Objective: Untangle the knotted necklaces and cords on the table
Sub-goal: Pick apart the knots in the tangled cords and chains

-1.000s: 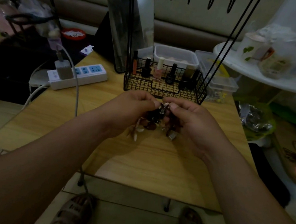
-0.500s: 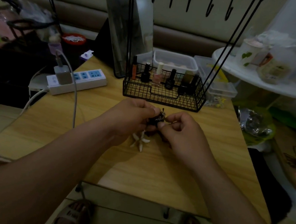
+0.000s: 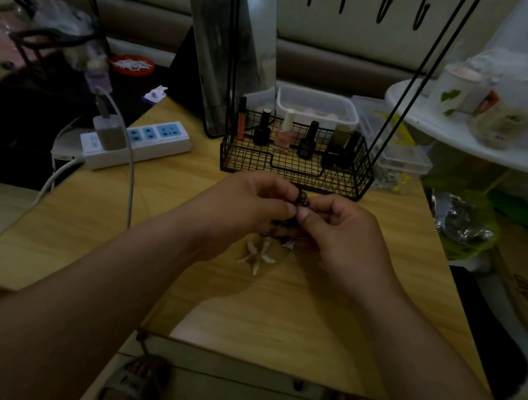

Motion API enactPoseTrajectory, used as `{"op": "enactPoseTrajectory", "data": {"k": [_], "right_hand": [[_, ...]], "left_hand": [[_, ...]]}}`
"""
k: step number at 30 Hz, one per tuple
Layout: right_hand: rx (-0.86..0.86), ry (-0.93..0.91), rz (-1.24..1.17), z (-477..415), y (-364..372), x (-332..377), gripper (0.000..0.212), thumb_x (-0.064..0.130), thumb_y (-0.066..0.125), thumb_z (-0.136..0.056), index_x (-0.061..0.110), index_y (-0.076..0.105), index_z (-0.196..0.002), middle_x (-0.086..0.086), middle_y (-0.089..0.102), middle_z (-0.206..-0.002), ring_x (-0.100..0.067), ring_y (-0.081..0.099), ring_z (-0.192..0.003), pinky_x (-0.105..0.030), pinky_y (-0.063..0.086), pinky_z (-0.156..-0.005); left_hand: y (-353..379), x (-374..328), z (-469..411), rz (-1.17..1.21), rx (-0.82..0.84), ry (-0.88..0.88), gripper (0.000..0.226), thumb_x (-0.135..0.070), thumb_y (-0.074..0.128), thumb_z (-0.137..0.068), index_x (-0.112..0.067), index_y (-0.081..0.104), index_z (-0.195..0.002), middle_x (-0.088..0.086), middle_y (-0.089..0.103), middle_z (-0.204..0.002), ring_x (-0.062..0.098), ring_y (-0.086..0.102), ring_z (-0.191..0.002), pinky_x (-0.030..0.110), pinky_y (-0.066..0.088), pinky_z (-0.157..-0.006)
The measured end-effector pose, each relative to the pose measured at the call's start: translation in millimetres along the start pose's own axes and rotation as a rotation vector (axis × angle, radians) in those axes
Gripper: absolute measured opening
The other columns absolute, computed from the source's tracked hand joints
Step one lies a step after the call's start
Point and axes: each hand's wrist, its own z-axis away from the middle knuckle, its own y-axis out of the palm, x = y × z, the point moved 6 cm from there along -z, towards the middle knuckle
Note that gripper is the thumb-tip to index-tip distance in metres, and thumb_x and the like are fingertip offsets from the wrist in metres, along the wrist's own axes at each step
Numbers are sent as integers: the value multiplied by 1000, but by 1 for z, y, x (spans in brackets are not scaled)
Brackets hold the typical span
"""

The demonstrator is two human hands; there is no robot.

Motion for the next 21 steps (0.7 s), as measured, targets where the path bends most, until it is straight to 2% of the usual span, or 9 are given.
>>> {"op": "enactPoseTrajectory", "data": {"k": [2, 4, 6, 8, 13, 15, 17, 21], "right_hand": [[10, -13, 2, 2, 0, 1, 6, 19, 70, -97, 22, 75, -100, -3, 79, -92, -20, 77, -87, -52, 62, -86], [10, -19, 22, 5, -2, 2, 6, 21, 70, -97, 22, 75, -100, -1, 79, -92, -17, 77, -86, -49, 63, -84], [5, -23, 37, 8, -3, 3, 5, 23, 71, -97, 23, 75, -100, 1, 79, -92, -13, 76, -86, -43, 63, -83], [-18, -15, 30, 8, -5, 3, 4, 23, 71, -96, 24, 74, -97, 1, 78, -93, -16, 75, -88, -44, 62, -83], [-34, 67, -80, 6, -5, -3, 9, 20, 64, -99, 18, 70, -92, -6, 78, -92, -27, 76, -91, -52, 61, -86], [-34, 133, -247, 5, 0, -5, 13, 16, 59, -99, 14, 68, -89, -8, 77, -90, -34, 75, -94, -48, 60, -81], [-39, 187, -406, 3, 1, -6, 15, 12, 56, -98, 12, 66, -87, -5, 75, -85, -31, 72, -92, -43, 56, -77], [-8, 275, -620, 2, 2, -6, 15, 14, 52, -98, 15, 64, -89, -3, 72, -88, -20, 70, -91, -36, 51, -80]], "left_hand": [[3, -5, 5, -98, -21, 72, 19, -5, 73, -94, 0, 66, -111, 11, 73, -99, 23, 75, -87, 34, 65, -76], [2, -5, 8, -121, -45, 99, 12, -6, 72, -95, -2, 66, -105, 11, 73, -95, 22, 76, -81, 31, 64, -69], [-2, -4, 9, -144, -80, 96, 3, -10, 69, -98, -7, 68, -99, 13, 75, -98, 28, 77, -87, 39, 66, -75], [-7, -1, 8, -136, -100, 74, 4, -12, 67, -100, -9, 67, -97, 17, 75, -103, 31, 77, -94, 50, 65, -82], [-10, -1, 9, -58, -131, 59, 3, -5, 62, -101, -7, 62, -100, 18, 73, -106, 24, 74, -96, 38, 65, -84], [-12, -1, 9, 1, -137, 55, 6, -1, 60, -100, -7, 61, -102, 19, 71, -108, 24, 72, -97, 37, 65, -83], [-14, -1, 7, 56, -149, 54, 9, 0, 59, -100, -9, 60, -102, 16, 69, -106, 24, 71, -97, 38, 65, -83], [-14, -2, 6, 158, -133, 36, 13, -2, 55, -102, -13, 62, -100, 7, 69, -95, 22, 69, -93, 43, 62, -91]]}}
